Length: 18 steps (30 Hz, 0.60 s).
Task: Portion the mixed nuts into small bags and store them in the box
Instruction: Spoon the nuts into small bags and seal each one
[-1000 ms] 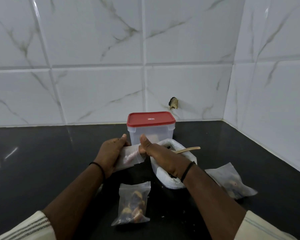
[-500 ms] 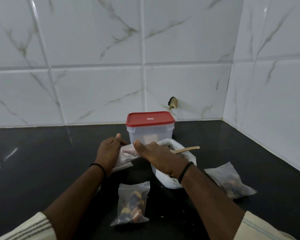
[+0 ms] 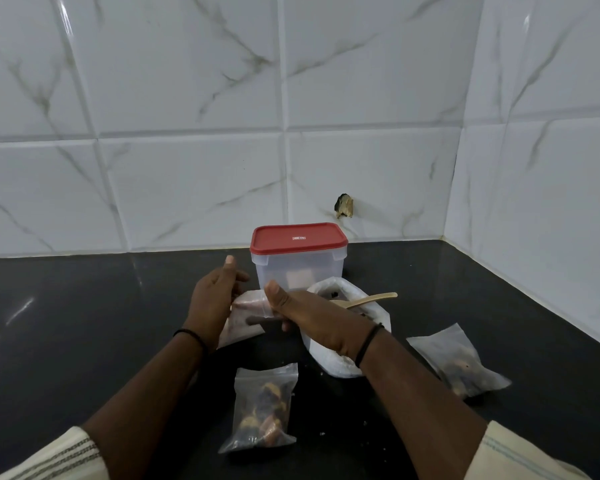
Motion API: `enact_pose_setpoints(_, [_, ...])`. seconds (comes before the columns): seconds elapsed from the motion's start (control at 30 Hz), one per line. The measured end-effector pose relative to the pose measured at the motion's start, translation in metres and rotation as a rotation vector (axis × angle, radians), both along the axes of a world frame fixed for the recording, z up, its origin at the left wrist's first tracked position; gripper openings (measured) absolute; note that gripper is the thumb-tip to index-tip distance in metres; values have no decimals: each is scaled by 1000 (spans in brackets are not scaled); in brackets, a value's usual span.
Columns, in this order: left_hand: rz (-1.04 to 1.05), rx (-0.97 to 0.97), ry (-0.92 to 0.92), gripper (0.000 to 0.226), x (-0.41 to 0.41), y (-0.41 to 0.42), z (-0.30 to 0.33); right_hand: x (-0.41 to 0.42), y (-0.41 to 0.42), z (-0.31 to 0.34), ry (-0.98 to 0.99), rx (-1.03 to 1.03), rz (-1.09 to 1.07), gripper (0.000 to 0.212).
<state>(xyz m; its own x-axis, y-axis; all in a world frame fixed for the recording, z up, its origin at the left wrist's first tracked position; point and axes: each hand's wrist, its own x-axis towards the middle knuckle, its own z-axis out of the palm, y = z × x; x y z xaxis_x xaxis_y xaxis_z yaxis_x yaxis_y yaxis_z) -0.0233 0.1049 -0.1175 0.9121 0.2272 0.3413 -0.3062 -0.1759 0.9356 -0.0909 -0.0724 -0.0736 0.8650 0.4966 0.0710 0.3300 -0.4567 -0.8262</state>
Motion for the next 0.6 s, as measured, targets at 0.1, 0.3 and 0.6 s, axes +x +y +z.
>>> enact_pose_setpoints(0.1, [-93, 120, -205, 60, -12, -4, 4, 4, -1, 0, -12, 25, -25, 63])
enact_pose_setpoints(0.3, [-301, 437, -402, 57, -26, -14, 5, 17, -2, -13, 57, 115, -73, 94])
enact_pose_setpoints(0.6, [-276, 802, -360, 56, -26, -9, 11, 18, -14, -14, 61, 177, -82, 95])
